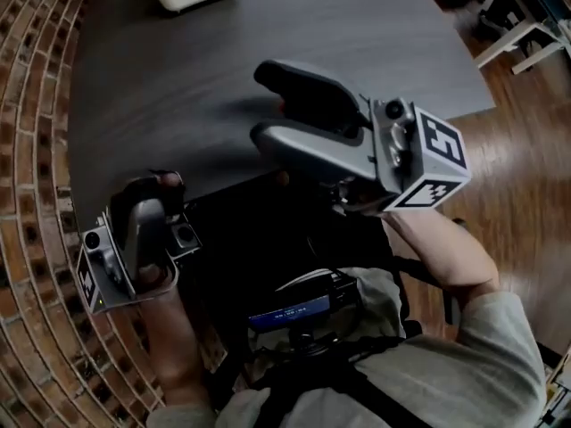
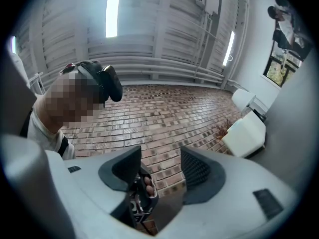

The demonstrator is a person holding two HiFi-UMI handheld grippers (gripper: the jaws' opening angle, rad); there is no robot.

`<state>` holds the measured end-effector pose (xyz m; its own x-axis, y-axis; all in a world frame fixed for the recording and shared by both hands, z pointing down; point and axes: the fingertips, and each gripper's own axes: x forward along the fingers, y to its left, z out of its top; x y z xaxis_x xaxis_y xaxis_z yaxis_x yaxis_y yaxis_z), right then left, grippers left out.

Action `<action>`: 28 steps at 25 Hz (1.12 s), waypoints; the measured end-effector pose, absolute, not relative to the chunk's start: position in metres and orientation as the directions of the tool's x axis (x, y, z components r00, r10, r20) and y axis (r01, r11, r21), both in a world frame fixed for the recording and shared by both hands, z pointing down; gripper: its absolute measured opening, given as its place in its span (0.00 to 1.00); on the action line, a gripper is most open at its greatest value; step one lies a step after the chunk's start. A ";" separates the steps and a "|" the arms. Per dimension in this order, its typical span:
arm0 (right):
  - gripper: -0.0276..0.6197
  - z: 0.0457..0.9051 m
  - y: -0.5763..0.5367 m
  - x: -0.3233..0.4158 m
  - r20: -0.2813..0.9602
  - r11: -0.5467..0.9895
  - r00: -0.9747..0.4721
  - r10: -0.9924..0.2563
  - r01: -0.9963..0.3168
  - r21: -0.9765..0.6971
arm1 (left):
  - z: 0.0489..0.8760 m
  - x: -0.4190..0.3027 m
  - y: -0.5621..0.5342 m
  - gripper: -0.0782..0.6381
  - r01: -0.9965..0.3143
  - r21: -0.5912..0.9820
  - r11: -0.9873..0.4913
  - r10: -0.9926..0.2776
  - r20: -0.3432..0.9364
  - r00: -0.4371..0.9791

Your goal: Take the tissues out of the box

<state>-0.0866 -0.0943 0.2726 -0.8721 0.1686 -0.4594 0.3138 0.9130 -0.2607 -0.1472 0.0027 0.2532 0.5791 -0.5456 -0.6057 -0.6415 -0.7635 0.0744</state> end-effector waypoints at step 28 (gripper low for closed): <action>0.45 0.283 -0.086 -0.084 -0.490 0.863 -0.862 0.130 0.341 -0.371 | 0.226 -0.321 -0.313 0.76 -0.603 -0.575 -0.553 -0.821 0.501 0.275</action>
